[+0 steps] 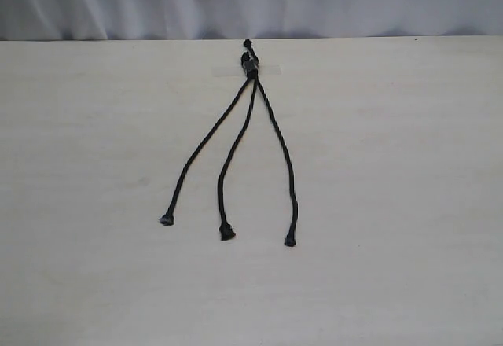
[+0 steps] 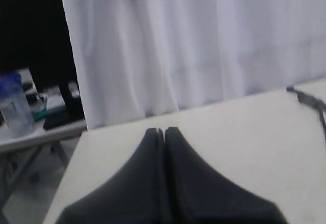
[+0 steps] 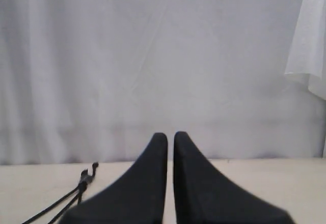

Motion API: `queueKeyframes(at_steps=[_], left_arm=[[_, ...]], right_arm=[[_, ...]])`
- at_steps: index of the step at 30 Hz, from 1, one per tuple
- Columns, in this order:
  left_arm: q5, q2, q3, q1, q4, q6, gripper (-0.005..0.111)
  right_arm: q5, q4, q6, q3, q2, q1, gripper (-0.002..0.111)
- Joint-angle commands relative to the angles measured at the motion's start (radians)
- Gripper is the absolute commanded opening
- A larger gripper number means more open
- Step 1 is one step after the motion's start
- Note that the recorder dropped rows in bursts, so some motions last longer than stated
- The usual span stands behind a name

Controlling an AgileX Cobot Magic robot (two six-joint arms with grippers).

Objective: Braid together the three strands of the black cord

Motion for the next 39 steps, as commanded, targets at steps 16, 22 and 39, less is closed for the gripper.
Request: queueKeyframes(at_steps=[16,22,39], left_arm=[[-0.054,0.057,-0.038,0.021,-0.207,0.001,0.000],[0.086,0.423,-0.255,0.032,-0.189,0.001,0.000],[0.660,1.395,-0.789,0.032,-0.272,0.008,0.000]], right_arm=[[0.625,0.313,-0.140,-0.552,1.072,0.000,0.004],[0.657,0.394,-0.241,-0.743,1.371,0.096,0.004],[0.772,0.315,-0.162,-1.188,1.848,0.566,0.007]])
